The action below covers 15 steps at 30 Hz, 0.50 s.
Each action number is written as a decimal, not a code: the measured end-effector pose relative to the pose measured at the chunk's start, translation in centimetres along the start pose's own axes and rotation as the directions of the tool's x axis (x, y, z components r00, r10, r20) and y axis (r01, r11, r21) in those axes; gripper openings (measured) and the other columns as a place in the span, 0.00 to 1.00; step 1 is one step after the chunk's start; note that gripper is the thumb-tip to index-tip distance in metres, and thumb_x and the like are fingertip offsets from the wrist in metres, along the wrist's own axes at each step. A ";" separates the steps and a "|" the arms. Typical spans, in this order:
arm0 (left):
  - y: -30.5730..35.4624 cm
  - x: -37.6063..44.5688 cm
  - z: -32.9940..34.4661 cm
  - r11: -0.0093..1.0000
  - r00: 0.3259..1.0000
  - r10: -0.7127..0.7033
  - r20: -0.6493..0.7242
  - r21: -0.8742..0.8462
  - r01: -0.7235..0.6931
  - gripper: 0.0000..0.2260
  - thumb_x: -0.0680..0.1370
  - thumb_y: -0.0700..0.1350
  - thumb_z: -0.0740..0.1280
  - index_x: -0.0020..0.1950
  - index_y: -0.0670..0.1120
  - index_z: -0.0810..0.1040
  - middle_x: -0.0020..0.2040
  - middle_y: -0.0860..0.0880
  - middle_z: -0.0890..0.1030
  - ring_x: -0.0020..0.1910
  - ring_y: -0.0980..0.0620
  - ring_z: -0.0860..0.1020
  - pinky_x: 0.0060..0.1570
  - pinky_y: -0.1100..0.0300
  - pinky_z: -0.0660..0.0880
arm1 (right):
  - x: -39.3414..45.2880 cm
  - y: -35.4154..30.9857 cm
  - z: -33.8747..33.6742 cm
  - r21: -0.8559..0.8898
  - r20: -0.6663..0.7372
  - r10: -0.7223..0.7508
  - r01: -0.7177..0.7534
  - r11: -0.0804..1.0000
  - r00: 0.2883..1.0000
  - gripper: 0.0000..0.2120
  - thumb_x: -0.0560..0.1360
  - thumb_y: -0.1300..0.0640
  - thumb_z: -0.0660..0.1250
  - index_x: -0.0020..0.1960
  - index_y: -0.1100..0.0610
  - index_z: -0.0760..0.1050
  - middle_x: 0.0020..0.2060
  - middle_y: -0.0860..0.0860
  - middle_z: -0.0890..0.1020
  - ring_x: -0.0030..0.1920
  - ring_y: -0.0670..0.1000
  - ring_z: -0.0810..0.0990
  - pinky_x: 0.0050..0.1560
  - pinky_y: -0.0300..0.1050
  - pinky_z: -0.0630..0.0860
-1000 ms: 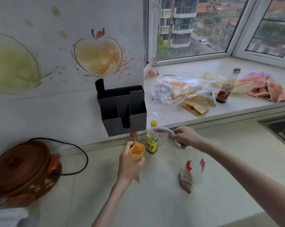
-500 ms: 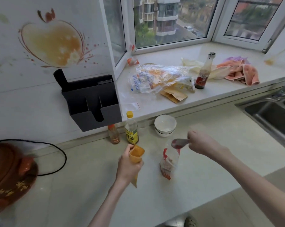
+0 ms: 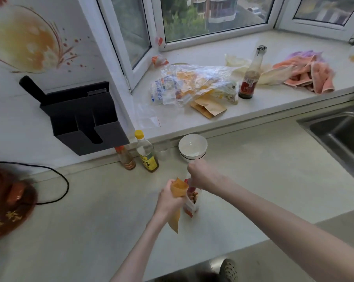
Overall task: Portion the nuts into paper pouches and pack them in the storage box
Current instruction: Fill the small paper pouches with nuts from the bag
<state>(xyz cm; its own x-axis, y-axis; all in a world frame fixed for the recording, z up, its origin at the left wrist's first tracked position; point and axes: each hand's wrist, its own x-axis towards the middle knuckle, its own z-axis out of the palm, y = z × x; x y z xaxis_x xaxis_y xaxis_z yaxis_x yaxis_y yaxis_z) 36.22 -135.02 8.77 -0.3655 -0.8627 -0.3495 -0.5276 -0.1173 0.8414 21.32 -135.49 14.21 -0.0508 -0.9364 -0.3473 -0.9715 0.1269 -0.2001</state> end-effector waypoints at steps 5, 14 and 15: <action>1.2 0.5 3.0 0.998 1.000 0.008 -0.018 -0.058 -0.009 0.11 0.68 0.40 0.74 0.44 0.52 0.77 0.35 0.55 0.81 0.32 0.60 0.78 0.29 0.70 0.72 | 0.5 3.9 2.1 0.168 0.050 0.076 -0.083 0.982 0.996 0.09 0.71 0.59 0.67 0.38 0.65 0.74 0.33 0.59 0.75 0.36 0.61 0.75 0.24 0.40 0.59; 0.7 2.1 5.6 0.999 0.989 0.024 -0.143 0.044 -0.018 0.15 0.69 0.37 0.74 0.52 0.49 0.75 0.36 0.56 0.78 0.33 0.60 0.75 0.32 0.74 0.69 | -1.2 16.2 4.1 0.427 0.135 0.244 -0.279 0.860 0.960 0.18 0.66 0.68 0.62 0.19 0.57 0.70 0.18 0.48 0.77 0.19 0.41 0.73 0.18 0.32 0.62; 0.4 2.4 5.9 0.997 0.990 0.021 -0.136 0.073 -0.011 0.16 0.69 0.37 0.74 0.52 0.49 0.75 0.37 0.55 0.78 0.34 0.59 0.75 0.32 0.73 0.69 | -1.4 16.7 4.3 0.425 0.128 0.254 -0.285 0.859 0.959 0.19 0.67 0.68 0.61 0.19 0.57 0.68 0.17 0.47 0.72 0.19 0.44 0.71 0.18 0.33 0.60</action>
<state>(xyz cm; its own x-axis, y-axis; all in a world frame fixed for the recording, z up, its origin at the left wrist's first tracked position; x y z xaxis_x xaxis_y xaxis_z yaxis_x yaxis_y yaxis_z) 30.64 -134.24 5.87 -0.2686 -0.9238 -0.2727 -0.5780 -0.0719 0.8129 6.17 -130.70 7.43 -0.2658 -0.8233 -0.5015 -0.7222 0.5146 -0.4622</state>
